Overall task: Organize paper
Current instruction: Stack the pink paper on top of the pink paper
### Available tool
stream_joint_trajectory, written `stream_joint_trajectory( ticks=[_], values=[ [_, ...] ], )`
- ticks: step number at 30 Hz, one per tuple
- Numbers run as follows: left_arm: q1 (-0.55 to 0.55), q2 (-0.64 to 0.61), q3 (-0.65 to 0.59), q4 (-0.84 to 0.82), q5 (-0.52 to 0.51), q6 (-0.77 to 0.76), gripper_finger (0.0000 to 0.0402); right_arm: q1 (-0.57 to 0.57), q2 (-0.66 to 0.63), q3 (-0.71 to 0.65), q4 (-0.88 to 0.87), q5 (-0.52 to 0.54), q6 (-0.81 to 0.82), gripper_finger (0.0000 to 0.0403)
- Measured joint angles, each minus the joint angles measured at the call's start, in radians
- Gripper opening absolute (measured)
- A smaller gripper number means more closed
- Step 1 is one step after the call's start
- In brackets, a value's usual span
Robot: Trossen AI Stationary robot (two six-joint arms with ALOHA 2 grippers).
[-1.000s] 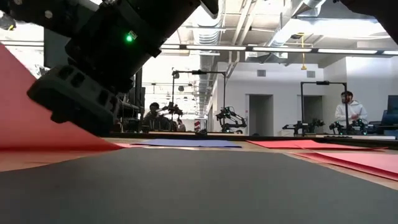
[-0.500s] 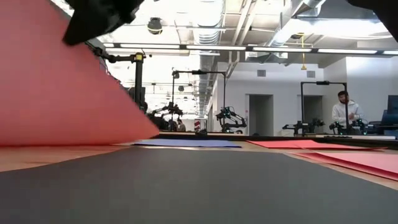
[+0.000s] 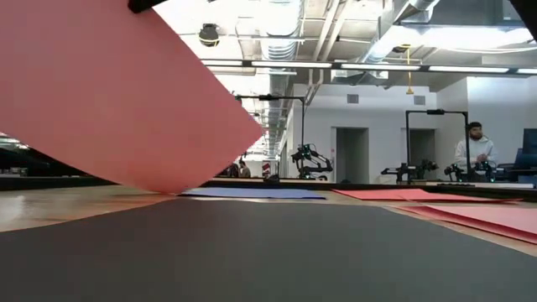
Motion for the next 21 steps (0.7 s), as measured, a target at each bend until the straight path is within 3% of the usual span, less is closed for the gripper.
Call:
stream_joint_trajectory(
  ticks=[6, 16, 21],
  values=[
    [0.001, -0.002, 0.021, -0.012, 0.052, 0.039, 0.0037, -0.004, -0.044, -0.002, -0.122, 0.075, 0.030, 0.0000],
    [0.015, -0.010, 0.021, -0.013, 0.015, 0.082, 0.0109, 0.063, -0.304, 0.000, -0.232, 0.219, 0.081, 0.0000],
    [0.036, -0.011, -0.011, 0.018, -0.007, 0.007, 0.0126, 0.121, -0.412, 0.001, -0.303, 0.272, 0.151, 0.0000]
  ],
)
